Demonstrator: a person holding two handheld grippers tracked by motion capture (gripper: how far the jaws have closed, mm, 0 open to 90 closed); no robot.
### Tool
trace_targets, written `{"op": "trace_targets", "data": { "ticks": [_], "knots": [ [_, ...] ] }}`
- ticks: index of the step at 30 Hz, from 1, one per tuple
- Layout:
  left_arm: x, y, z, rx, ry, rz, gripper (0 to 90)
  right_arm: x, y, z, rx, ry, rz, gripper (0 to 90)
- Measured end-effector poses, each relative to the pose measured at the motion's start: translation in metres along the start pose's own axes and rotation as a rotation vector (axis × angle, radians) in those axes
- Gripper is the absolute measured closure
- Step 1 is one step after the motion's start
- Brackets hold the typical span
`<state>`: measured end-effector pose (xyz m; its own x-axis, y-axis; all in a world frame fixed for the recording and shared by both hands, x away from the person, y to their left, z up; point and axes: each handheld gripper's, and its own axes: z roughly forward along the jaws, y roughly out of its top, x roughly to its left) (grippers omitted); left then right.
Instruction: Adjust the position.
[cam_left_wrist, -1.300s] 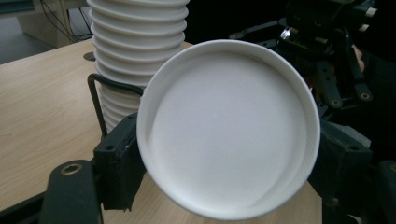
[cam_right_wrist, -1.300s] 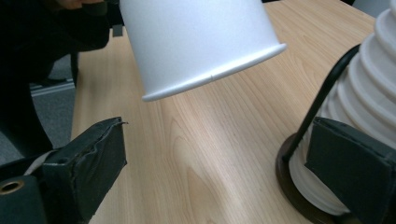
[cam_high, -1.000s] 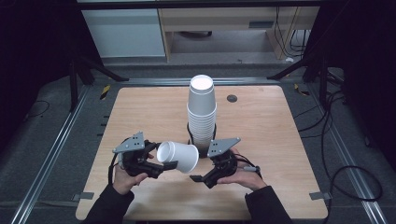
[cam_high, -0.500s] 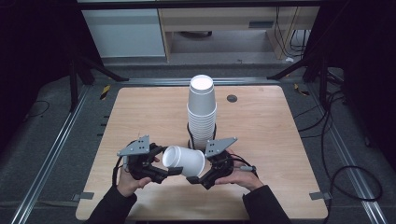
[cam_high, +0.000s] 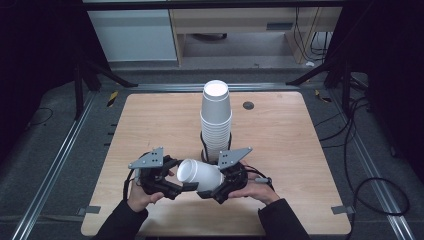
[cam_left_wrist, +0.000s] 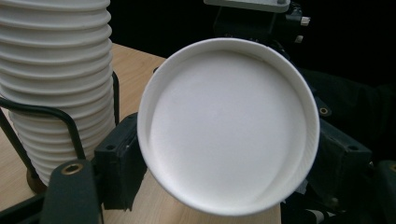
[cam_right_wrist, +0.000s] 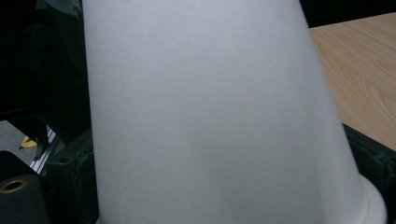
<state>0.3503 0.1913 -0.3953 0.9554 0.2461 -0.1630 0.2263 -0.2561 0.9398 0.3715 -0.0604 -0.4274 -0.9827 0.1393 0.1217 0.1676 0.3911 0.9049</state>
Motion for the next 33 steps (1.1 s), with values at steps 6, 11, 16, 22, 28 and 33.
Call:
{"op": "trace_targets", "data": {
  "ticks": [6,11,16,22,28,33],
  "knots": [
    [0.001,0.001,0.000,0.009,-0.001,-0.007,22.3,-0.001,0.000,0.000,-0.006,0.009,-0.006,8.5],
    [0.000,0.001,0.001,0.014,0.003,-0.007,21.8,-0.001,-0.001,-0.001,0.008,0.008,-0.009,8.9],
    [0.000,0.003,-0.003,0.002,0.016,-0.003,21.6,-0.002,-0.002,-0.004,0.014,0.007,-0.010,9.1],
    [0.003,0.008,-0.016,-0.002,0.034,-0.005,18.7,-0.006,-0.004,-0.010,0.040,-0.032,-0.017,9.1],
    [0.007,0.008,-0.021,0.062,0.070,-0.002,15.9,-0.011,-0.003,-0.023,0.088,-0.106,-0.041,8.9],
    [0.014,0.001,-0.016,0.151,0.103,-0.011,14.6,-0.013,-0.002,-0.029,0.138,-0.147,-0.064,8.9]
  ]
}}
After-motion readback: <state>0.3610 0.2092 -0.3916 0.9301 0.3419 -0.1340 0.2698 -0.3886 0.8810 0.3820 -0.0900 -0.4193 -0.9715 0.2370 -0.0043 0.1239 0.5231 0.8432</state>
